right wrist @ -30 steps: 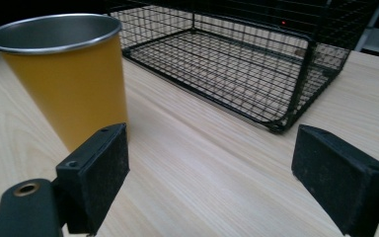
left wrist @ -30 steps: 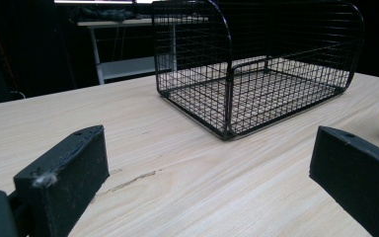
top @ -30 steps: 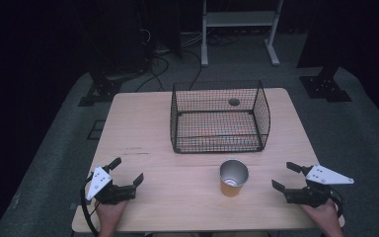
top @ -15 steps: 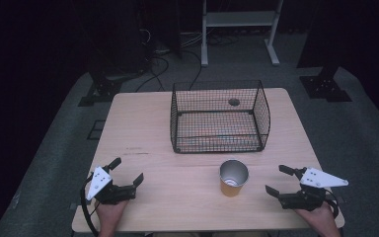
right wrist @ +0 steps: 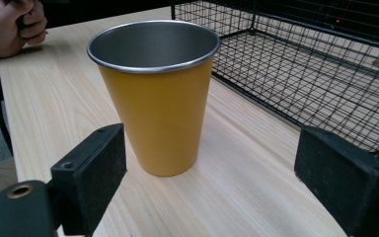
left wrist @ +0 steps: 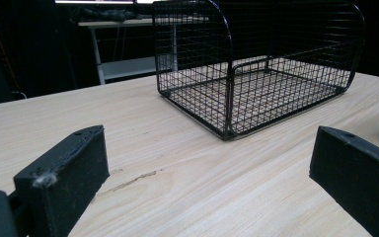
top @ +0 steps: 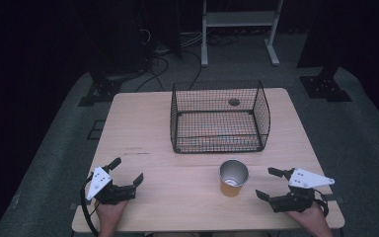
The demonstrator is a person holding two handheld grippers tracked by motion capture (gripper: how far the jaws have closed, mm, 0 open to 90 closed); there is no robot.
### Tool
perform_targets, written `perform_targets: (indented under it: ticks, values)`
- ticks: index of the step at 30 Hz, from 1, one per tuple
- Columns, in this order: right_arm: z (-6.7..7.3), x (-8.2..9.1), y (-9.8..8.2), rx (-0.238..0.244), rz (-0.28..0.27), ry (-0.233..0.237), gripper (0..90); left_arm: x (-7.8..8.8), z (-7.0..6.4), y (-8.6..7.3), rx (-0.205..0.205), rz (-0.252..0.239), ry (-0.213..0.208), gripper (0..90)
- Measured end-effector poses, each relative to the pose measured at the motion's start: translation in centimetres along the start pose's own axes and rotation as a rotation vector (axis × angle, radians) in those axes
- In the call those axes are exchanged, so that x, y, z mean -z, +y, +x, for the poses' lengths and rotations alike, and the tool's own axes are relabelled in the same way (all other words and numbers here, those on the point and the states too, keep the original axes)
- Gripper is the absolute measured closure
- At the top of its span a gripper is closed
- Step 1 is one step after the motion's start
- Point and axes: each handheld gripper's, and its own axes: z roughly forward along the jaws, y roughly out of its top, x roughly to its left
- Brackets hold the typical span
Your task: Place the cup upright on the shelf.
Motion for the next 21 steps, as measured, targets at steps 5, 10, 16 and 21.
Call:
perform_targets:
  ticks: [5,10,16,21]
  values:
    - [0.3,-0.5,0.2,0.001,0.012,0.014,9.9,0.0,0.0,0.0,0.0,0.0,0.0,0.8]
    - [0.5,-0.9,0.3,0.005,0.014,0.029,8.3,0.0,0.0,0.0,-0.001,0.0,0.001,0.8]
    - [0.7,-1.5,0.5,0.003,0.021,0.035,5.5,0.0,0.0,0.0,0.0,-0.002,0.0,0.9]
    - [0.9,-2.2,0.7,0.001,0.029,0.048,3.0,0.0,0.0,0.0,0.0,-0.002,0.0,0.8]
